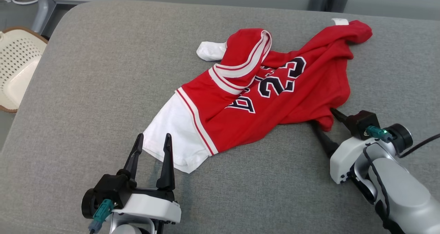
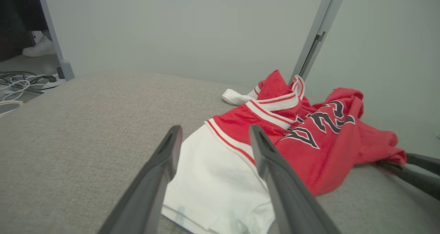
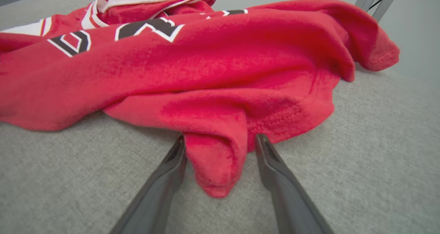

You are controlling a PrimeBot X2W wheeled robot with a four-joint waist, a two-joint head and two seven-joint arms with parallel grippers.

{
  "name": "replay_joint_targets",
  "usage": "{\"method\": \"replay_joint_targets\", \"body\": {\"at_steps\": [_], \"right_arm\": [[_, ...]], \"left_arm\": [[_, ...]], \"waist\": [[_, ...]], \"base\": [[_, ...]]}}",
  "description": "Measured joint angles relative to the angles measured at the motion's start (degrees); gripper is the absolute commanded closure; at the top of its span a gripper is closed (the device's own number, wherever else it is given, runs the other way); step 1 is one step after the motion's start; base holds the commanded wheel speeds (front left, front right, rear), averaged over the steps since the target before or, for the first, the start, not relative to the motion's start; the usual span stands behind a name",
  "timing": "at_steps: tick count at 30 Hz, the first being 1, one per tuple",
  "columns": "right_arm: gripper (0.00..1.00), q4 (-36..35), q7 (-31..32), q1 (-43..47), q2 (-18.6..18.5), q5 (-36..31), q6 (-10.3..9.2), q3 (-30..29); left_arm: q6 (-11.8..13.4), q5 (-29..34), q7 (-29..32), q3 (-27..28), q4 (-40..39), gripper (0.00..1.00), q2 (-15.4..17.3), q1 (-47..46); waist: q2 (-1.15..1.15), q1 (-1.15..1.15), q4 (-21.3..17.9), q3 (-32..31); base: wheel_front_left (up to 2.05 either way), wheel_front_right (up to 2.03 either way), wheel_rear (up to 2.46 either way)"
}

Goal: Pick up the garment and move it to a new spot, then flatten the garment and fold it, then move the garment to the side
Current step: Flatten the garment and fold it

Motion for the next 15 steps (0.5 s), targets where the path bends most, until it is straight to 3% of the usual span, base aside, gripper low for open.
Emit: {"method": "replay_joint_targets", "body": {"at_steps": [1,2,6,15], "right_arm": [[0.64,0.5,-0.1,-0.5,-0.2,-0.2,0.0,0.2],[1.0,1.0,-0.1,-1.0,-0.4,-0.8,0.0,0.5],[1.0,1.9,-0.3,-2.8,-1.9,-3.2,0.0,1.5],[1.0,-3.8,-1.2,-5.9,-11.4,-16.8,0.0,-0.8]], "left_arm": [[0.0,0.0,0.0,0.0,0.0,0.0,0.0,0.0],[0.1,0.0,0.0,0.1,-0.1,0.0,0.0,-0.1],[0.4,0.0,0.0,0.5,-0.4,0.0,0.0,-0.1],[0.5,-0.3,0.0,0.8,-0.5,0.0,0.0,-0.1]], "waist": [[0.0,0.0,0.2,0.2],[0.0,0.0,0.4,0.3],[0.0,0.0,0.0,0.3],[0.0,0.0,-4.1,-0.5]], "base": [[0.0,0.0,0.0],[0.0,0.0,0.0],[0.0,0.0,0.0],[0.0,0.0,0.0]]}}
